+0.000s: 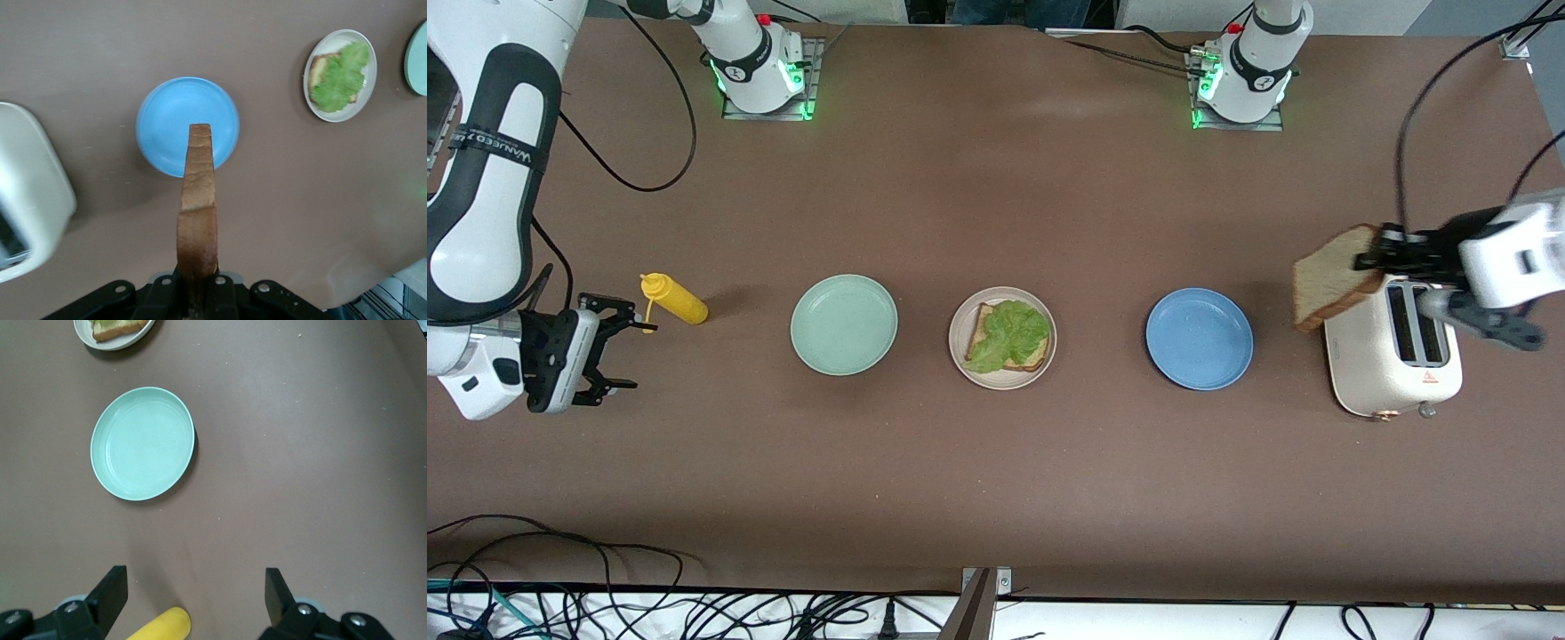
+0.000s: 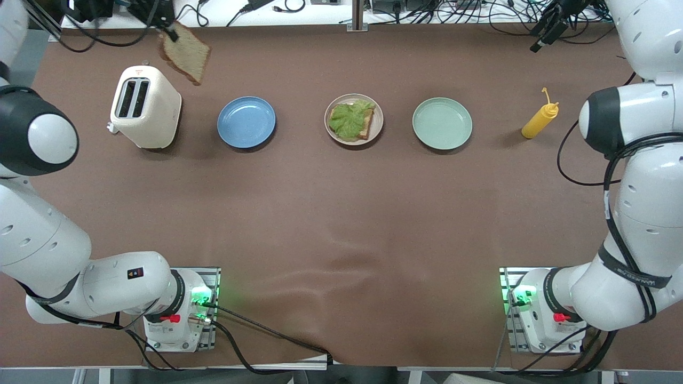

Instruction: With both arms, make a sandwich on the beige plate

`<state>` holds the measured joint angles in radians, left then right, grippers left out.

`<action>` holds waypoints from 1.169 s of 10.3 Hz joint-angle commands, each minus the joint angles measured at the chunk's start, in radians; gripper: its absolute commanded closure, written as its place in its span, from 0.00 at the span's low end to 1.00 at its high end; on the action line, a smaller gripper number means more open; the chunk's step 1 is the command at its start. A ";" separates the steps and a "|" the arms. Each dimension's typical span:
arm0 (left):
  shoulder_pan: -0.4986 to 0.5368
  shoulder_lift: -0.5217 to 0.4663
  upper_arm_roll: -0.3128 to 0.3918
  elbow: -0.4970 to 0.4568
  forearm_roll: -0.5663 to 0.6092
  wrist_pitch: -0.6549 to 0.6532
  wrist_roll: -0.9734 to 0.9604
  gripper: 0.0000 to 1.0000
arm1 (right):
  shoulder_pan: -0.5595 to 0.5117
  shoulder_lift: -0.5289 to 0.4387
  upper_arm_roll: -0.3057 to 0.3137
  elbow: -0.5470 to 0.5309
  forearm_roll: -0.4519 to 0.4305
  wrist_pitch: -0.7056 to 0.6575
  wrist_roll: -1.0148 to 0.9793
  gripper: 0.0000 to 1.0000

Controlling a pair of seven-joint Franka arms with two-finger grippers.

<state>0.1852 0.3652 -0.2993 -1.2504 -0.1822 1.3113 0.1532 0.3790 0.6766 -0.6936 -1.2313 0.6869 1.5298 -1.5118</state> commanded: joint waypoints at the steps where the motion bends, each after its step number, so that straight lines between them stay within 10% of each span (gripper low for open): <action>1: -0.079 0.041 0.012 0.032 -0.145 -0.006 -0.172 1.00 | -0.161 -0.021 0.240 0.117 -0.146 -0.051 0.175 0.08; 6: -0.159 0.176 0.012 0.022 -0.373 0.121 -0.190 1.00 | -0.385 -0.112 0.707 0.125 -0.496 -0.054 0.642 0.08; 12: -0.309 0.308 0.014 0.014 -0.474 0.354 -0.179 1.00 | -0.388 -0.221 0.735 0.061 -0.659 -0.154 1.218 0.08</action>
<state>-0.0833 0.6336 -0.2960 -1.2549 -0.6052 1.6195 -0.0288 -0.0018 0.5017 0.0294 -1.1139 0.0664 1.3768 -0.3696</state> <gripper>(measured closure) 0.907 0.075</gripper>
